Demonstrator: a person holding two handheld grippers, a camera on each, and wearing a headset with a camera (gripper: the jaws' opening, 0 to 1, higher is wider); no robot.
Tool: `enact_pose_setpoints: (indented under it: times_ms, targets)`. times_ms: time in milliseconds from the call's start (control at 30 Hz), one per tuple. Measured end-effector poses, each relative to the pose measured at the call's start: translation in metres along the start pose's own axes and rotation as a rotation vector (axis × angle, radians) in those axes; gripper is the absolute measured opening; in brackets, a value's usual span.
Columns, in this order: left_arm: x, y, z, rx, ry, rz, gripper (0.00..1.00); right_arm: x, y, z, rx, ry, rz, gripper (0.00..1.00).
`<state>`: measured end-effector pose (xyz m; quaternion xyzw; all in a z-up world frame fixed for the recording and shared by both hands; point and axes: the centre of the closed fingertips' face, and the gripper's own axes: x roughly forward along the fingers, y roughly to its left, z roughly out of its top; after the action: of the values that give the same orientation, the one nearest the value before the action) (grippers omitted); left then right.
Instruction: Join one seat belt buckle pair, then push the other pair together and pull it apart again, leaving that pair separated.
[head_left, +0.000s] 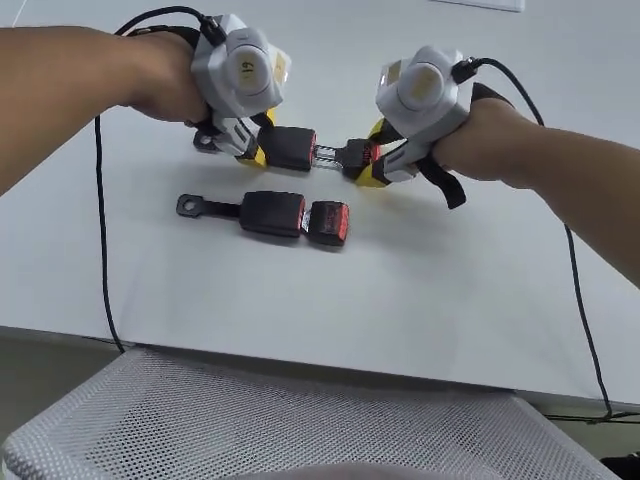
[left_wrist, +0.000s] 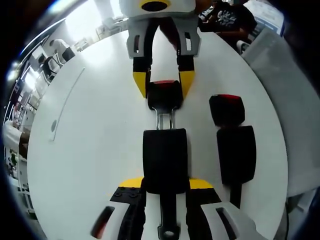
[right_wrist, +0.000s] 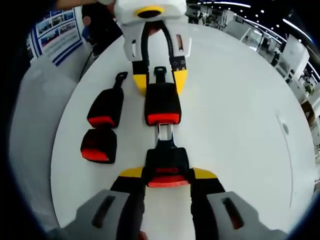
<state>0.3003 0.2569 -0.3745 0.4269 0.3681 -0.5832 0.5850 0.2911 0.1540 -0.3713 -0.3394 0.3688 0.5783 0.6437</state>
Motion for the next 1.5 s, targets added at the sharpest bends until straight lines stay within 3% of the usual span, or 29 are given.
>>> enact_pose_setpoints:
  times_ms: [200,333,400,633,1033,1167,1267,1500]
  targets:
    - [0.000,0.000,-0.001,-0.006,0.005,0.003,0.31,0.000,0.000,0.004,-0.037,0.028,-0.006,0.35]
    - [0.001,0.001,-0.001,0.006,0.017,0.005,0.31,0.001,0.004,0.016,-0.050,-0.002,-0.017,0.35]
    - [0.001,0.001,-0.001,0.018,0.023,0.001,0.31,0.006,0.004,0.015,-0.054,0.006,-0.019,0.35]
    - [0.001,0.000,0.000,0.028,0.028,-0.003,0.30,0.003,0.002,0.014,-0.013,-0.047,-0.009,0.34]
    - [0.001,0.001,-0.001,0.003,0.003,-0.004,0.30,0.011,-0.001,0.021,-0.029,-0.057,-0.009,0.33]
    - [0.001,0.001,-0.001,0.005,0.003,-0.006,0.30,0.016,-0.003,0.026,-0.035,-0.063,-0.008,0.33]
    - [0.001,0.001,-0.002,0.002,0.009,-0.007,0.30,0.020,-0.002,0.032,-0.043,-0.031,-0.013,0.32]
    - [0.002,0.001,-0.002,-0.002,0.018,-0.005,0.30,0.019,-0.004,0.028,-0.038,-0.047,-0.008,0.33]
